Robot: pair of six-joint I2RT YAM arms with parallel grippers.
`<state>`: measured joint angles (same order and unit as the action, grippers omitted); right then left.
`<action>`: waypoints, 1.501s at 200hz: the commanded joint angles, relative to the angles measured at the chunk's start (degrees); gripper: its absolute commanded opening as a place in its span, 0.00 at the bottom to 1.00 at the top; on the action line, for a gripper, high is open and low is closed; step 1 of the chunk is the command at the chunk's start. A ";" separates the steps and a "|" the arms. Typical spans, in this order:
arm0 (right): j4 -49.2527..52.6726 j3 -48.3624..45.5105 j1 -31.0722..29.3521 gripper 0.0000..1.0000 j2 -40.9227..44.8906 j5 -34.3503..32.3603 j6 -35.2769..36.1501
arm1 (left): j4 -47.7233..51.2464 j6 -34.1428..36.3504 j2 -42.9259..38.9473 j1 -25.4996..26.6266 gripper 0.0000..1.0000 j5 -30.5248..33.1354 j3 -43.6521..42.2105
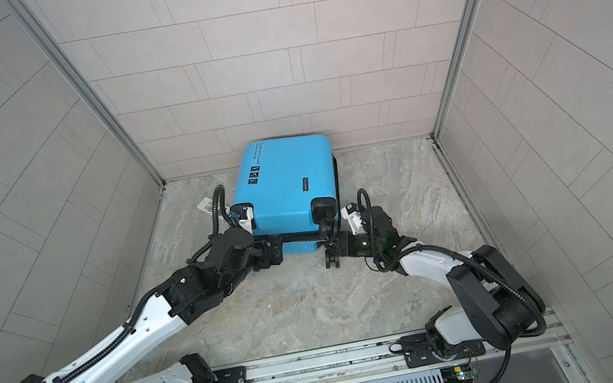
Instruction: Pack the luggage
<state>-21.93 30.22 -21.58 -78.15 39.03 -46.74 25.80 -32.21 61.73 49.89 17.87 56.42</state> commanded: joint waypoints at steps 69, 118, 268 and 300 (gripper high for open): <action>-14.21 -0.95 0.66 0.33 -3.04 4.63 -7.49 | -1.72 -1.76 0.70 -0.05 0.97 -0.45 -0.39; -14.18 -0.17 1.04 0.26 -2.89 4.66 -7.92 | -1.81 -2.16 0.60 -0.06 0.97 -0.46 -0.45; -9.63 1.68 2.25 0.07 -0.81 5.79 -6.13 | -3.13 -3.06 2.34 0.01 0.97 -1.70 0.38; -7.58 1.19 2.25 0.02 -0.95 5.88 -4.42 | -2.99 -3.48 3.11 0.86 0.97 -2.14 1.89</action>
<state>-30.13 30.44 -19.94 -80.12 46.33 -53.19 23.66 -34.24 64.10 49.93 15.51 56.45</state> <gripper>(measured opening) 0.060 0.973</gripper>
